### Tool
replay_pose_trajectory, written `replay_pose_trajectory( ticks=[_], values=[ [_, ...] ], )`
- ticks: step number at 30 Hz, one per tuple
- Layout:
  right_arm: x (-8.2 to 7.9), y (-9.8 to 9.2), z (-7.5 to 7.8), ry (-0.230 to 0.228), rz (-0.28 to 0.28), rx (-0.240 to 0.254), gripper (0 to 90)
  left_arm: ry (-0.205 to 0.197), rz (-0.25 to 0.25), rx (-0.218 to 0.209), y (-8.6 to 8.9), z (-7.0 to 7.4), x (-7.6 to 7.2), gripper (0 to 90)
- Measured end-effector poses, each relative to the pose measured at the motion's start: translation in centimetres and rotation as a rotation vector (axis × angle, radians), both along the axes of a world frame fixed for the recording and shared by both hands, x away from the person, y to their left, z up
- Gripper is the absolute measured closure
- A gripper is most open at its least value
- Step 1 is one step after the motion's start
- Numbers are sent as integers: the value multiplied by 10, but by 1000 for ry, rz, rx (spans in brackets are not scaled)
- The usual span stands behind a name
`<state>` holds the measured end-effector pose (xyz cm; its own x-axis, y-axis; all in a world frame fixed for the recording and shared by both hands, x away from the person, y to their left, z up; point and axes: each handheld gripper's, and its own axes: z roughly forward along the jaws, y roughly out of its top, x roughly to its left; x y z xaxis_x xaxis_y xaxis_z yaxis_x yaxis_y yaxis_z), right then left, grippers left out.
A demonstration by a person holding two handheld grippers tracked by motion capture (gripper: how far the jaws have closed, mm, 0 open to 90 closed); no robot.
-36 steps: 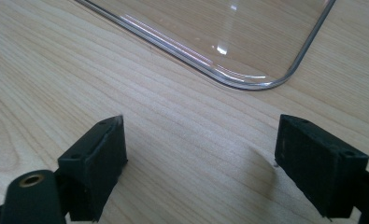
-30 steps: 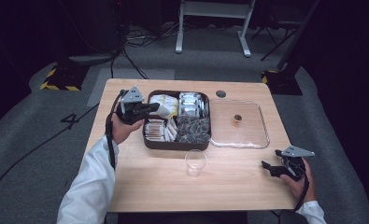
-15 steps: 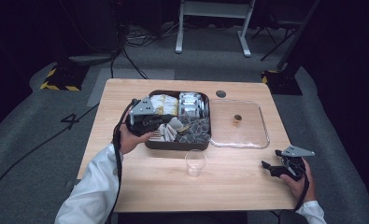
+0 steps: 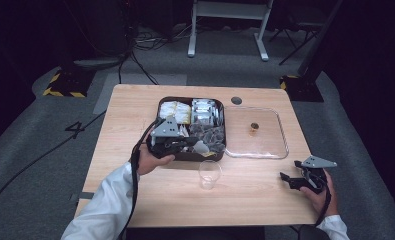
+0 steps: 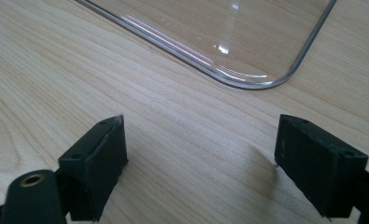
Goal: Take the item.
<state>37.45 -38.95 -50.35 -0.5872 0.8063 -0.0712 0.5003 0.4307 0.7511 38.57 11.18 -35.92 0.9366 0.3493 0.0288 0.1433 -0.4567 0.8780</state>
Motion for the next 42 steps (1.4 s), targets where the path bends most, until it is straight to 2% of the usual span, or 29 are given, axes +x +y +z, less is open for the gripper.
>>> replay_pose_trajectory(
  ticks=[12, 23, 36, 42],
  values=[
    [0, 0, 0, 0, 0, 0, 172, 44, -70, 39, -20, -21, -8, 900],
    [0, 0, 0, -1, -1, -2, 172, 56, -117, 110, -33, -35, -12, 900],
    [-1, 0, 0, -2, 0, -3, 173, 75, -140, 196, -48, -52, -10, 898],
    [-1, 0, 0, -4, 0, -3, 173, 85, -140, 210, -52, -57, -10, 890]
  ],
)
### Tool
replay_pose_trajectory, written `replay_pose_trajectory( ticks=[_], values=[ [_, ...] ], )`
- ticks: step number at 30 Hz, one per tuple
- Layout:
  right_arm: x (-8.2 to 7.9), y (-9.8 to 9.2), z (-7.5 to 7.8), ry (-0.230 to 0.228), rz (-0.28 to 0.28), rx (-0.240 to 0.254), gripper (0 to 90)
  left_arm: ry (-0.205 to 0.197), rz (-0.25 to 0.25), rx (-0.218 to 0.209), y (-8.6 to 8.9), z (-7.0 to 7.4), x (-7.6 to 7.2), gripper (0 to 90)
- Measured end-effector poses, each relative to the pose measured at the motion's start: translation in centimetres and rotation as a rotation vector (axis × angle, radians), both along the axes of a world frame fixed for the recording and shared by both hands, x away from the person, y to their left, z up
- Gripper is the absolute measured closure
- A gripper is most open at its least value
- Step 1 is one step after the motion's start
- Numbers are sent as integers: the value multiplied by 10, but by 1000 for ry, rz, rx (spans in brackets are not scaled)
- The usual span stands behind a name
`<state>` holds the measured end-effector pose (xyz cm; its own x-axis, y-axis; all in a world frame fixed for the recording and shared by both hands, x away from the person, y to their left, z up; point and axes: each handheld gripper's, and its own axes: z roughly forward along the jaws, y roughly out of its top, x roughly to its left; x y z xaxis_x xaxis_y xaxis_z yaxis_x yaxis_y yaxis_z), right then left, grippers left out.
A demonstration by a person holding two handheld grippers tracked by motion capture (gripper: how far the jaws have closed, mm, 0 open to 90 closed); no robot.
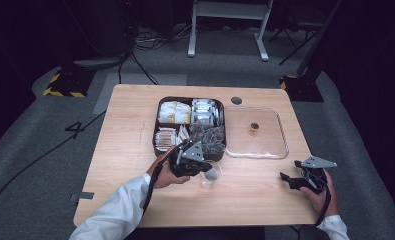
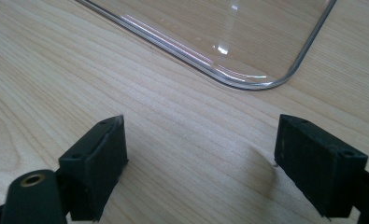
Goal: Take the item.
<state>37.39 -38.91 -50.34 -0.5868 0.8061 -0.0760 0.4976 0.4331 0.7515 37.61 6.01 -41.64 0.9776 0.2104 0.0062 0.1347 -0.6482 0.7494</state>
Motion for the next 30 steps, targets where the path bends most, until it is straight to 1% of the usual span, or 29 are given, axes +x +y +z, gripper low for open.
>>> replay_pose_trajectory(
  ticks=[1, 4, 6, 8, 10, 15, 18, 22, 25, 30],
  values=[
    [0, 0, 0, 0, 0, 0, 173, 0, -1, 6, 0, 0, 0, 890],
    [0, 0, 0, -1, 0, 0, 173, 6, -6, 4, -1, -1, 1, 868],
    [0, 0, 0, 0, 0, 0, 173, 1, -4, 11, -1, -2, 1, 853],
    [0, 0, 0, -1, 0, 0, 173, 9, -5, 8, -2, -3, 1, 843],
    [0, 0, 0, -1, 0, 0, 173, 5, -6, 13, -2, -3, 1, 841],
    [0, 0, 0, -1, 0, 0, 173, 7, -4, 7, -3, -3, 1, 823],
    [0, 0, 0, 0, 0, 0, 173, -2, -2, 6, -1, -1, 1, 812],
    [0, 0, 0, -1, 0, 0, 173, -7, 15, 2, 2, 2, 2, 755],
    [0, 0, 0, -1, 0, 0, 173, -17, 26, -7, 6, 6, 2, 750],
    [0, 0, 0, -1, 0, 0, 173, -31, 40, -6, 12, 12, 2, 655]
  ],
)
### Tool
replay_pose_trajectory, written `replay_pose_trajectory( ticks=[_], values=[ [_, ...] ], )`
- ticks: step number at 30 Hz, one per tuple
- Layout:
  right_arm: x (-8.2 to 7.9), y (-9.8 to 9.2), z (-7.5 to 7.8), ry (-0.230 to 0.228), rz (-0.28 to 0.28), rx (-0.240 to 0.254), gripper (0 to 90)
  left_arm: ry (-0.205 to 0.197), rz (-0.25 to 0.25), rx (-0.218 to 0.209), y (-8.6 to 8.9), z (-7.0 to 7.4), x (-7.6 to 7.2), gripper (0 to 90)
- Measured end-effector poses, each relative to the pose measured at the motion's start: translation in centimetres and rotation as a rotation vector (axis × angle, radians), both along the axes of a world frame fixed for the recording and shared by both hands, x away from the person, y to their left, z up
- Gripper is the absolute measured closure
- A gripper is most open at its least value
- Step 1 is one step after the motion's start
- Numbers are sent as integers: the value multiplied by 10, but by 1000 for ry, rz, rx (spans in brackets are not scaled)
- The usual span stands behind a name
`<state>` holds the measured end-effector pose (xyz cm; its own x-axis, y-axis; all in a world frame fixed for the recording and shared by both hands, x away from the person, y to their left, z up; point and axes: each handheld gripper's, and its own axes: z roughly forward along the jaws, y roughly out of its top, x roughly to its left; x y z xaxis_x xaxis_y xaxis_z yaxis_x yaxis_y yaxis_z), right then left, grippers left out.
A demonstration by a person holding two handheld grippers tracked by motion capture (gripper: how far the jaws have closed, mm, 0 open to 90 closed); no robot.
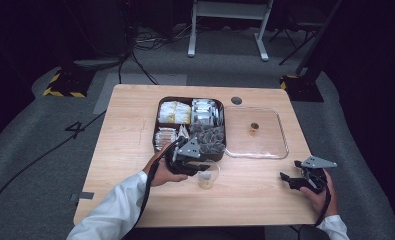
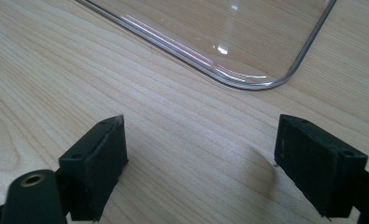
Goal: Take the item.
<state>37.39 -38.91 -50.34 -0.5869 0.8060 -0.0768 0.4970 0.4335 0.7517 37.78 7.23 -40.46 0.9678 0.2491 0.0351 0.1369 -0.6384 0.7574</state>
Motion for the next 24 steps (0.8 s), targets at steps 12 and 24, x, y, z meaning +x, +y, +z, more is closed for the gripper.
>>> replay_pose_trajectory(
  ticks=[12, 24],
  values=[
    [0, 0, 0, -1, 0, 0, 173, -51, 79, 4, 14, 10, -4, 457],
    [0, 0, 0, -2, 0, -1, 173, -73, 137, 46, 26, 14, -6, 271]
  ],
)
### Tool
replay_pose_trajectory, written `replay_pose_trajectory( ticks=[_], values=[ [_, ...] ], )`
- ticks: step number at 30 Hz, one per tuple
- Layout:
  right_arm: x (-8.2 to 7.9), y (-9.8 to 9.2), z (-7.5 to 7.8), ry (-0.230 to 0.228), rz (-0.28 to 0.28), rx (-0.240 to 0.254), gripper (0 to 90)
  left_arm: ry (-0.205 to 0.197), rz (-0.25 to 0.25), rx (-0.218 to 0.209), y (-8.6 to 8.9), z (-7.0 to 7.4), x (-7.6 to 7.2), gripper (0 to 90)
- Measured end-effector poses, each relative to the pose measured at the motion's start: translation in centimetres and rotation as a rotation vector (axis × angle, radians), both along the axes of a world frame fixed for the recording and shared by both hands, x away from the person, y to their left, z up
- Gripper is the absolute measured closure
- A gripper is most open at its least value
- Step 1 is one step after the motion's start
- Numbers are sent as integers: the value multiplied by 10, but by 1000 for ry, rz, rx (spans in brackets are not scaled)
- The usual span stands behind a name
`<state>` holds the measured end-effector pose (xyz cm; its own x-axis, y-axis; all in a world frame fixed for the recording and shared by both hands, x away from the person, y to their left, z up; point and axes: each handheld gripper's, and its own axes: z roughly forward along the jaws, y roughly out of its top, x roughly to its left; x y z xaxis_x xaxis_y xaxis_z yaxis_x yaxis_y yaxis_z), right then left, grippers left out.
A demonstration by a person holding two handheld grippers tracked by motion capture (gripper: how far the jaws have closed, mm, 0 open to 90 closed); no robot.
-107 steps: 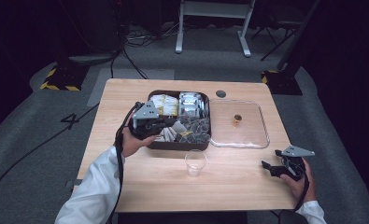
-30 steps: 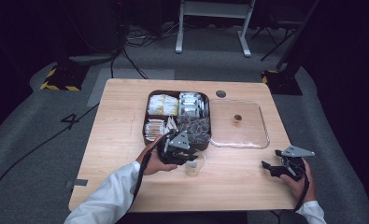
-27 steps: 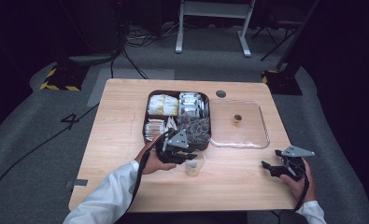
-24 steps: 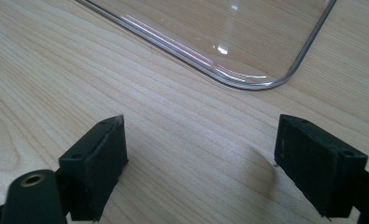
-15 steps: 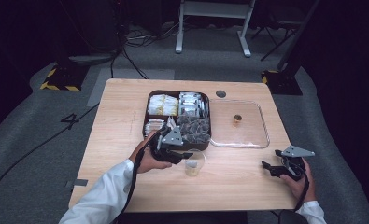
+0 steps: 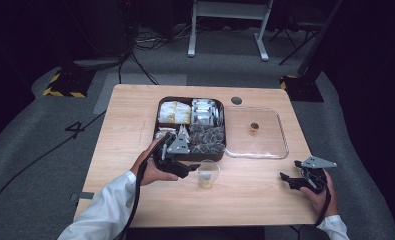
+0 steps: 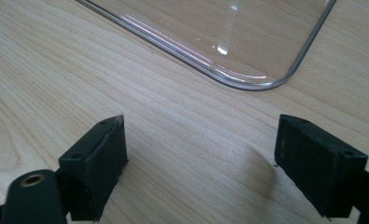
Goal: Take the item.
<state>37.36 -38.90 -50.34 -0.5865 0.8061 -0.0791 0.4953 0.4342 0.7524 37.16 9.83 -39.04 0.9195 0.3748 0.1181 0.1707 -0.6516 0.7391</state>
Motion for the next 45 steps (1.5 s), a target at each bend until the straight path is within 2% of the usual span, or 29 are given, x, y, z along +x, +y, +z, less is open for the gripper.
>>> replay_pose_trajectory(
  ticks=[5, 11, 12, 15, 24, 36, 45],
  values=[
    [0, 0, 0, 0, 0, 0, 173, -3, 31, 34, 4, -2, -1, 217],
    [0, 0, 0, 0, 0, 0, 173, -20, 38, 37, 13, -1, -3, 183],
    [0, 0, 0, 0, 0, 0, 173, -35, 44, 43, 15, -1, -4, 179],
    [0, 0, 0, 0, 0, 0, 173, -53, 51, 53, 19, -2, -6, 178],
    [0, 0, 0, -1, 0, -1, 173, -56, 100, 79, 34, -6, -8, 180],
    [0, 0, 0, -1, 0, -1, 173, -81, 154, 142, 55, -23, -12, 185],
    [0, 0, 0, 0, 0, 0, 173, -77, 211, 182, 78, -38, -17, 179]
  ],
)
